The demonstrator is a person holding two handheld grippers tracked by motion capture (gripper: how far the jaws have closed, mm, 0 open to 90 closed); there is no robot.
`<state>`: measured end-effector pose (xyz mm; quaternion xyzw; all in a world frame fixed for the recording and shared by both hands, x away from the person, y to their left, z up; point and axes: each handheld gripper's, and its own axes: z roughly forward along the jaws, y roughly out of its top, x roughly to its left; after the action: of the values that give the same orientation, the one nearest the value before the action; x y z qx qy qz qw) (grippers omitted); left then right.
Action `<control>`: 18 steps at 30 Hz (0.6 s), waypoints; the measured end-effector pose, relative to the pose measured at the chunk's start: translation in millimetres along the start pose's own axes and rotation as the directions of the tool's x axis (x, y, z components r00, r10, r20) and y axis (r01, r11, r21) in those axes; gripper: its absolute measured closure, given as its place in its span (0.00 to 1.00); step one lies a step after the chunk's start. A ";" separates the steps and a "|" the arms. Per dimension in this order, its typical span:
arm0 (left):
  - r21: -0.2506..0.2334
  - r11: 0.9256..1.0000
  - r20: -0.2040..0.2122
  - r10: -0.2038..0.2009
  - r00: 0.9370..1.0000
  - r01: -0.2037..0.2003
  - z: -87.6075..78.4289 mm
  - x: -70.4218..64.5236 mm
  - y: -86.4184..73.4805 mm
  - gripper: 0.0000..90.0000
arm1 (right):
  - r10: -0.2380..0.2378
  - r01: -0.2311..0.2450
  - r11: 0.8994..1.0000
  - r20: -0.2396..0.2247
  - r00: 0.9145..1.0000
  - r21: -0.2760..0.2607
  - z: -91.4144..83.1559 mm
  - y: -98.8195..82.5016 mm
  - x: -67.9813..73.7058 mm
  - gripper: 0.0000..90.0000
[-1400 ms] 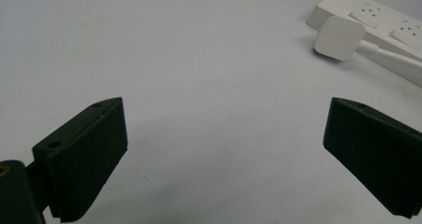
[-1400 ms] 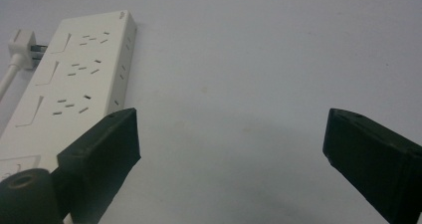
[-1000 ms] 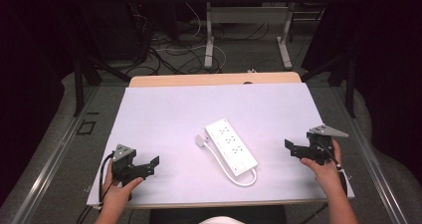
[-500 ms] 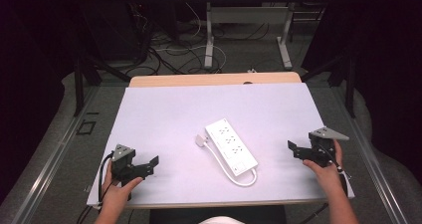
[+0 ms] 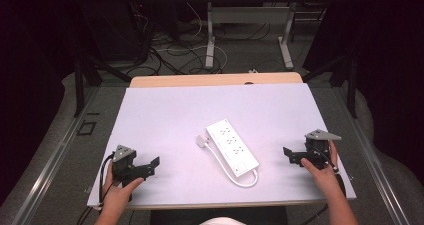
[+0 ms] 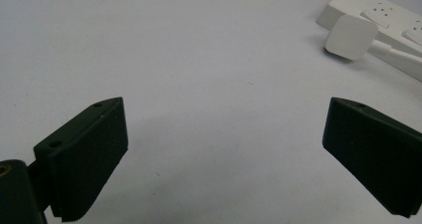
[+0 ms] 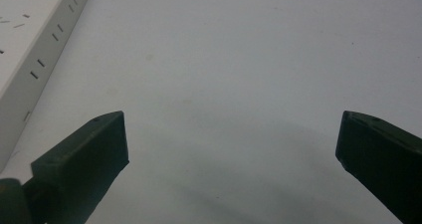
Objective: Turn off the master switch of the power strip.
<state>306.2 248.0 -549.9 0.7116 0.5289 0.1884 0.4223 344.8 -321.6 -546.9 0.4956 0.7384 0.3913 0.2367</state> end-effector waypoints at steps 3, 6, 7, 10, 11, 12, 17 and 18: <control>-0.002 1.000 0.001 0.000 1.000 0.000 0.6 -0.1 -0.2 0.05 | 0.000 0.000 1.000 -0.004 1.000 0.012 0.1 0.0 2.0 0.00; -0.002 1.000 0.000 0.000 1.000 0.000 0.5 -0.2 -0.1 0.05 | -0.021 0.021 1.000 -0.002 1.000 0.021 1.1 -0.6 1.8 0.00; -0.003 1.000 -0.001 0.000 1.000 0.000 0.5 -0.2 -0.1 0.05 | -0.021 0.021 1.000 -0.011 1.000 0.021 2.0 -0.8 2.3 0.00; -0.001 1.000 0.000 0.000 1.000 0.000 0.1 0.1 0.2 0.05 | -0.042 0.042 0.999 -0.012 0.999 0.033 2.8 -1.3 4.5 0.00; -0.001 1.000 0.000 0.000 1.000 0.000 0.0 0.2 0.2 0.05 | -0.051 0.052 0.998 -0.014 0.999 0.033 3.5 -1.6 4.9 0.00; -0.001 1.000 -0.001 0.001 1.000 -0.001 -0.1 0.2 0.2 0.05 | -0.055 0.055 0.998 -0.015 0.998 0.036 3.9 -1.7 5.7 0.00; -0.002 1.000 -0.001 0.001 1.000 -0.001 -0.6 0.4 0.3 0.05 | -0.068 0.069 0.997 -0.018 0.998 0.045 5.3 -2.1 7.8 0.00; -0.002 1.000 -0.001 0.001 1.000 -0.001 -0.5 0.4 0.3 0.05 | -0.073 0.074 0.996 -0.023 0.997 0.043 5.2 -2.1 7.6 0.00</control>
<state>306.1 248.5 -549.4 0.7114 0.5284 0.1896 0.4227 344.5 -313.2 -551.4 0.4689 0.7672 0.3712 0.2320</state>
